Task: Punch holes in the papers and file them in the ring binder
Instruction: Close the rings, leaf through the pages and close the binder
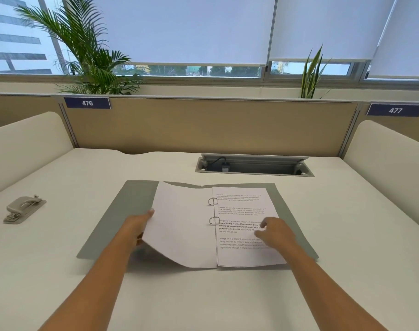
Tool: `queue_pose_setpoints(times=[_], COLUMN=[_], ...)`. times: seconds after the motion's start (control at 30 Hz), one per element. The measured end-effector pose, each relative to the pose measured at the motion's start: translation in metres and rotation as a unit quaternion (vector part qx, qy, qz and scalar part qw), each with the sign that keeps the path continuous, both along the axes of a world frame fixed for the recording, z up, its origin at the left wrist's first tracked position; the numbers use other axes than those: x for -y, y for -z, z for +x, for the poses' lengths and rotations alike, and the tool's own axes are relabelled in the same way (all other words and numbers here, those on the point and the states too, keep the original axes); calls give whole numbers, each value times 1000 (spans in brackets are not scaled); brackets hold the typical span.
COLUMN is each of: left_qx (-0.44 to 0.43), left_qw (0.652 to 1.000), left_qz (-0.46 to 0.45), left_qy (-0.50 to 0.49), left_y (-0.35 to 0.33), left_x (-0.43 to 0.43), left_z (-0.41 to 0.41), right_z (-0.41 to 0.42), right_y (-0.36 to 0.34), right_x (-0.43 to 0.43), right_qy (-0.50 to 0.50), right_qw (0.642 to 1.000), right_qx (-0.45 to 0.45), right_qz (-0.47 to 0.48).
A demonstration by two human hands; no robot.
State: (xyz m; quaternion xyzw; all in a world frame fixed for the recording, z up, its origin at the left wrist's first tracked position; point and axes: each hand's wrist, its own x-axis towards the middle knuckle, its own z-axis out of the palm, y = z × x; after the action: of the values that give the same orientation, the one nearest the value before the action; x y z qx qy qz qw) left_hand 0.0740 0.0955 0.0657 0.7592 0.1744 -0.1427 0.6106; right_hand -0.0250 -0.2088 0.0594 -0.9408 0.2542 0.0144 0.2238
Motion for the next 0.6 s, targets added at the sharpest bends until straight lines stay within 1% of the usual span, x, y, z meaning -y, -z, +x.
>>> queue_pose_setpoints(times=[0.1, 0.17, 0.27, 0.3, 0.4, 0.5, 0.6], left_qx=[12, 24, 44, 47, 45, 35, 32], left_qw=[998, 995, 989, 987, 983, 983, 985], left_qz=[-7, -7, 15, 26, 48, 48, 43], left_qy=[65, 101, 141, 153, 173, 173, 163], left_y=[-28, -37, -43, -43, -40, -35, -31], left_x=[17, 30, 52, 59, 75, 80, 79], left_z=[-6, -7, -13, -16, -22, -26, -26], right_z=[14, 21, 30, 32, 39, 44, 45], right_y=[-24, -42, -65, -70, -75, -66, -55], right_x=[-20, -36, -59, -66, -82, -92, -96], right_qy=[-43, -73, -95, -96, -97, -103, -74], right_qw=[997, 988, 956, 948, 950, 956, 960], right_qx=[37, 60, 93, 96, 80, 49, 28], right_qz=[53, 122, 262, 287, 284, 270, 268])
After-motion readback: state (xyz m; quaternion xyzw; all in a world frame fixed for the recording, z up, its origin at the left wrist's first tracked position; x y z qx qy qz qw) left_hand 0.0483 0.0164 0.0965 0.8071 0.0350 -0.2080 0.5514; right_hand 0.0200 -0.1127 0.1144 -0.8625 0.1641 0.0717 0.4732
